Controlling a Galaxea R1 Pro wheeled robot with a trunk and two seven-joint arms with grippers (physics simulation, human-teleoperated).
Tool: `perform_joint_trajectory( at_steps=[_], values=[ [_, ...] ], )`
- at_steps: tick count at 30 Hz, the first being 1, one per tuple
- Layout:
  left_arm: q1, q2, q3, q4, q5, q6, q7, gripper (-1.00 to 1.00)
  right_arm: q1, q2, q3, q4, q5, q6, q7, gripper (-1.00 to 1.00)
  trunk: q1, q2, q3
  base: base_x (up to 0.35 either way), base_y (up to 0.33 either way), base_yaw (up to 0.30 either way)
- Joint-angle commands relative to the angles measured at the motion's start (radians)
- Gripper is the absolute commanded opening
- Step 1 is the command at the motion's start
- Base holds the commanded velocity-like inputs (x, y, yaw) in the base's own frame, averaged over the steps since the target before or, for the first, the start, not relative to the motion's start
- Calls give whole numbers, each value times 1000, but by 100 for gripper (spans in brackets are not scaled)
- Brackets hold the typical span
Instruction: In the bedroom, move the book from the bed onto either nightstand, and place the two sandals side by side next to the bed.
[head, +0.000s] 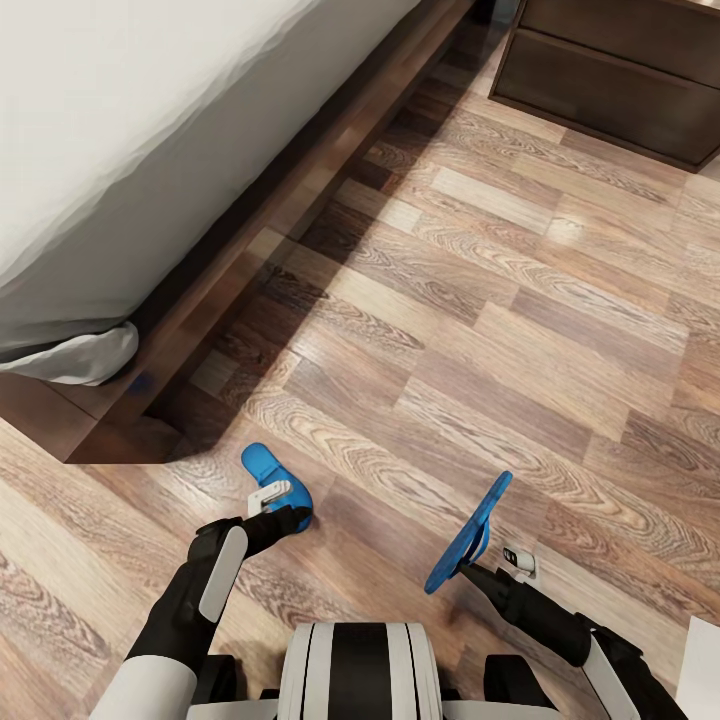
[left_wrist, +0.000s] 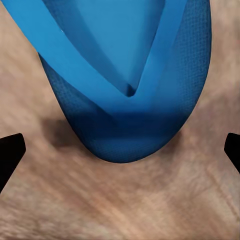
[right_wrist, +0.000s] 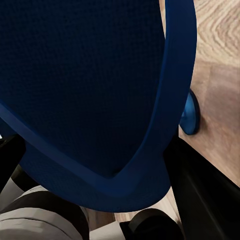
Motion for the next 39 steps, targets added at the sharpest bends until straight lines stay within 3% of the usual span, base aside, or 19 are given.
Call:
perform_joint_trajectory(
  at_steps=[1, 11, 27, 32, 37, 39],
  values=[
    [0, -1, 2, -1, 11, 5, 8, 100, 0, 0, 0, 0, -4, 13, 5, -100, 0, 0, 0, 0, 0, 0],
    [-1, 4, 4, -1, 13, 6, 6, 100, 0, 0, 0, 0, -4, 14, 5, -100, 0, 0, 0, 0, 0, 0],
    [0, 32, 2, -4, 15, 50, 0, 100, 0, 0, 0, 0, -3, 21, 5, -100, -7, 4, 61, 0, 0, 0],
    [1, 58, -1, -16, 17, 53, -8, 100, 0, 1, 0, 0, -2, 58, -1, -100, -10, 5, 81, 0, 0, 0],
    [6, 69, -1, -16, 17, 55, -63, 100, 0, 1, -7, 10, -2, 73, -24, -100, -12, 6, 100, 0, 0, 0],
    [9, 80, 0, -15, 15, 55, -116, 100, 0, 1, -33, 33, -2, 76, -39, -100, -13, 6, 108, 0, 0, 0]
  ],
)
